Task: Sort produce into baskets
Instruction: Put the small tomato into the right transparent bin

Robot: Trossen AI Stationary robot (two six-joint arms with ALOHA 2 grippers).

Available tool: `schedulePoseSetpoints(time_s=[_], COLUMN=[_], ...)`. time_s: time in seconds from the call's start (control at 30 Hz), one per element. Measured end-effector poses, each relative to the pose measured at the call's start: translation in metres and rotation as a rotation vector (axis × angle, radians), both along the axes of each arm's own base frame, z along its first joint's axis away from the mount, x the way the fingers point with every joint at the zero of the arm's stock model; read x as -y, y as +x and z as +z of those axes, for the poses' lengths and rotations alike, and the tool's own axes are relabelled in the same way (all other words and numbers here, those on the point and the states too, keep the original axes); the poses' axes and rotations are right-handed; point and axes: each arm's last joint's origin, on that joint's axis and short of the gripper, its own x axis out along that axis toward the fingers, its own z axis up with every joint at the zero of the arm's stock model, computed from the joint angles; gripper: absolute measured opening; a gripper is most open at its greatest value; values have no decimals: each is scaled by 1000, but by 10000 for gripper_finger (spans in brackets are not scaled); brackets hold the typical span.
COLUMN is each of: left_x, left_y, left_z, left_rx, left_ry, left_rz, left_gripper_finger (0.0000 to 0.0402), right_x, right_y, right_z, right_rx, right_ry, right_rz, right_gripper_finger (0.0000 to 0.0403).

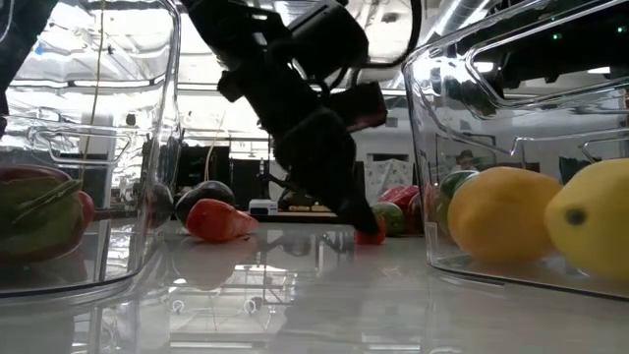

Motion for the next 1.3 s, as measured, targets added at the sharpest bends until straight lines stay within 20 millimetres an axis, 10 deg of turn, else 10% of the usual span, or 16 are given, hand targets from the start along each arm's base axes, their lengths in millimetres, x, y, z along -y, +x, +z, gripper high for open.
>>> schedulePoseSetpoints(time_s=[0.53,0.87,1.3], left_x=[-5,3,52], left_y=[-1,-9,34], left_z=[14,97,93], left_rx=[-5,263,336], left_ry=[55,25,-177], left_rz=[33,15,-172], left_gripper_finger=[76,96,100], right_x=[0,0,1], right_y=[0,0,0], right_z=[0,0,0], right_rx=[-3,-3,0], right_ry=[-2,-2,1], right_rz=[0,0,-14], right_gripper_finger=[356,356,356])
